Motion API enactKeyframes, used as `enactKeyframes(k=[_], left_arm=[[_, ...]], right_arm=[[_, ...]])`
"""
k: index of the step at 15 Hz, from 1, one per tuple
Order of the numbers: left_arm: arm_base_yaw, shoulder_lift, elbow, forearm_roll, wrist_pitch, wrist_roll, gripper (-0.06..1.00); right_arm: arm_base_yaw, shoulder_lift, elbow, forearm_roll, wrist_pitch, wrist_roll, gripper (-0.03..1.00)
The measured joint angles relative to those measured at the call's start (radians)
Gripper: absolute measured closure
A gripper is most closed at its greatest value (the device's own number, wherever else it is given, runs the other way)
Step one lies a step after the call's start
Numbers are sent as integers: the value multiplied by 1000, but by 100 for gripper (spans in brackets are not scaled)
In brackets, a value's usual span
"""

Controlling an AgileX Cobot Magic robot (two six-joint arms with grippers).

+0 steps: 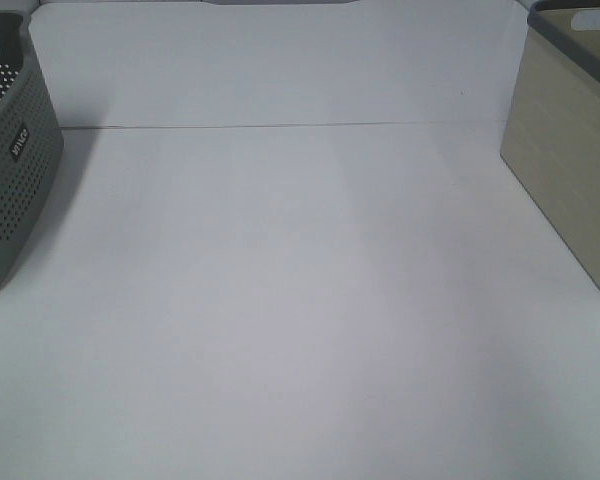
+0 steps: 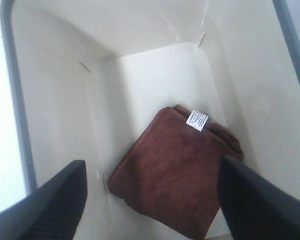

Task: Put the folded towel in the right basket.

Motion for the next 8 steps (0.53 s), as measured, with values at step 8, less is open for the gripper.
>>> enactKeyframes(k=[8], left_arm=[[0, 0, 0, 0, 0, 0, 94]], right_arm=[[71, -298, 196, 126, -2, -21, 25]])
